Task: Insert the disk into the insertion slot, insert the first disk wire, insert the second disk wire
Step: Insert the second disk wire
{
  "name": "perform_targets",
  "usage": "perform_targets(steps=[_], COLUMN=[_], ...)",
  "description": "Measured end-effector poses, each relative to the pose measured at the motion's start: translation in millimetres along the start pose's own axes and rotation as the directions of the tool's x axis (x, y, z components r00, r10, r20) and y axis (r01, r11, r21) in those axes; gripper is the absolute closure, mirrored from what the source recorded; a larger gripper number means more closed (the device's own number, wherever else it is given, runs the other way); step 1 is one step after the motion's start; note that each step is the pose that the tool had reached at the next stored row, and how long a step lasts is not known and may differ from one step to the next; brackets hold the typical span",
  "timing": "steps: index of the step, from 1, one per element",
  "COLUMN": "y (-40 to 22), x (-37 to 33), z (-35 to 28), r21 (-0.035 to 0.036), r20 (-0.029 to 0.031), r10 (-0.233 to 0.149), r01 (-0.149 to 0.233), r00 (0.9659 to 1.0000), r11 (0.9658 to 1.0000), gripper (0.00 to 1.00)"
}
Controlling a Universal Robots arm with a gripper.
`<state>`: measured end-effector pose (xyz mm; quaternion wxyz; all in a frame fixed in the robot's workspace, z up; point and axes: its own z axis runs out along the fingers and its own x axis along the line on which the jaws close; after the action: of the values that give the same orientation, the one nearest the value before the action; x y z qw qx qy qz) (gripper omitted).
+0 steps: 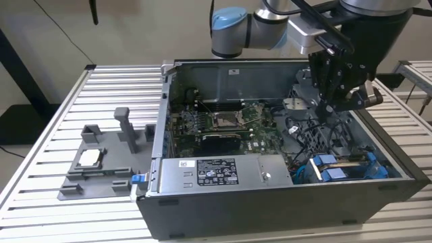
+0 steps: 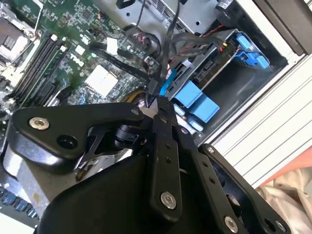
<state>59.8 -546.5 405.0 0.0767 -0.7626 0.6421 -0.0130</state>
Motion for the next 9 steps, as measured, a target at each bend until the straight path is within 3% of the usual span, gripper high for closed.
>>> perform_targets(steps=[4,9], y=[3.0,3.6], x=[-4.2,-4.5], z=[0.0,0.1], r21=[0.0012,0.0018], r20=[-0.0013,-0.0013], r10=[0.0,-0.001], r01=[0.0,0.001], r00=[1.0,1.0], r11=[1.0,1.0], gripper=[0.89,0.89])
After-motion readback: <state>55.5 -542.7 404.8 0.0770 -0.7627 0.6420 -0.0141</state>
